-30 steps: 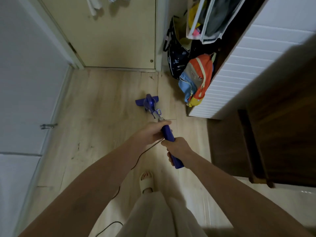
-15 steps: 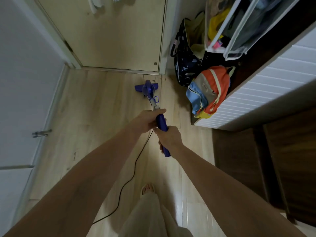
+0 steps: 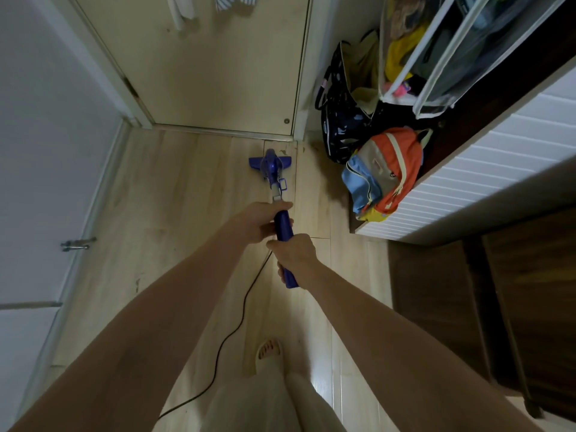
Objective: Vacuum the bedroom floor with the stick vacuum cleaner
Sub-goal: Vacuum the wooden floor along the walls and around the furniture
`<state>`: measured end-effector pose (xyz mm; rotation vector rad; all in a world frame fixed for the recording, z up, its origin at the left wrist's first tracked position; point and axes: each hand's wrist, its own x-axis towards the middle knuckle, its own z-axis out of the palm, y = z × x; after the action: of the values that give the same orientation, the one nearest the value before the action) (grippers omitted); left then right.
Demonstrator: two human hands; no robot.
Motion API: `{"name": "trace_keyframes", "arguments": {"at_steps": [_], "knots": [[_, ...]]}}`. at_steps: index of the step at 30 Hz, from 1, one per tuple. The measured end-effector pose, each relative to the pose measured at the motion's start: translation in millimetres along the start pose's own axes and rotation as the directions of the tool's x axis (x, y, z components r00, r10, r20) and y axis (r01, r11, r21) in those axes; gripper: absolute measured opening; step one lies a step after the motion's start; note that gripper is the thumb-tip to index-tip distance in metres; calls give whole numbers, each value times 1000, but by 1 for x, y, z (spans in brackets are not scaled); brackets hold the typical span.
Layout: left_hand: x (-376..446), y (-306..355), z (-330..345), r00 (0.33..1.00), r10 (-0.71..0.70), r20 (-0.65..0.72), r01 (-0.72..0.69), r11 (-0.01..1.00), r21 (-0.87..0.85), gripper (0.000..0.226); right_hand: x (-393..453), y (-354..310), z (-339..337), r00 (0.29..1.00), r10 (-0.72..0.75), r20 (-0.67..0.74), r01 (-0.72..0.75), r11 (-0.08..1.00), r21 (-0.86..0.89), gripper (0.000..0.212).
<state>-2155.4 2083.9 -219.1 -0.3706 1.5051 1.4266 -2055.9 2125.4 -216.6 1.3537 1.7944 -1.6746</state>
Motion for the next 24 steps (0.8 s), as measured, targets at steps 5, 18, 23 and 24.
{"name": "trace_keyframes", "arguments": {"at_steps": [5,18,23,24], "knots": [[-34,-27,7,999,-31,33,32,999,-8,32,-30,31,-9,999,16,33,-14,998,-69,40],[-158,-138,89,997,-80,11,80,997,4,23,-172,128,-106,987,47,155,-15,979,-204,11],[-192,-175,120,995,-99,16,99,995,-28,38,-227,150,-148,978,70,196,-9,956,-295,5],[-198,-181,126,994,-109,28,110,993,-37,37,-235,153,-156,977,79,197,-12,948,-317,4]]}}
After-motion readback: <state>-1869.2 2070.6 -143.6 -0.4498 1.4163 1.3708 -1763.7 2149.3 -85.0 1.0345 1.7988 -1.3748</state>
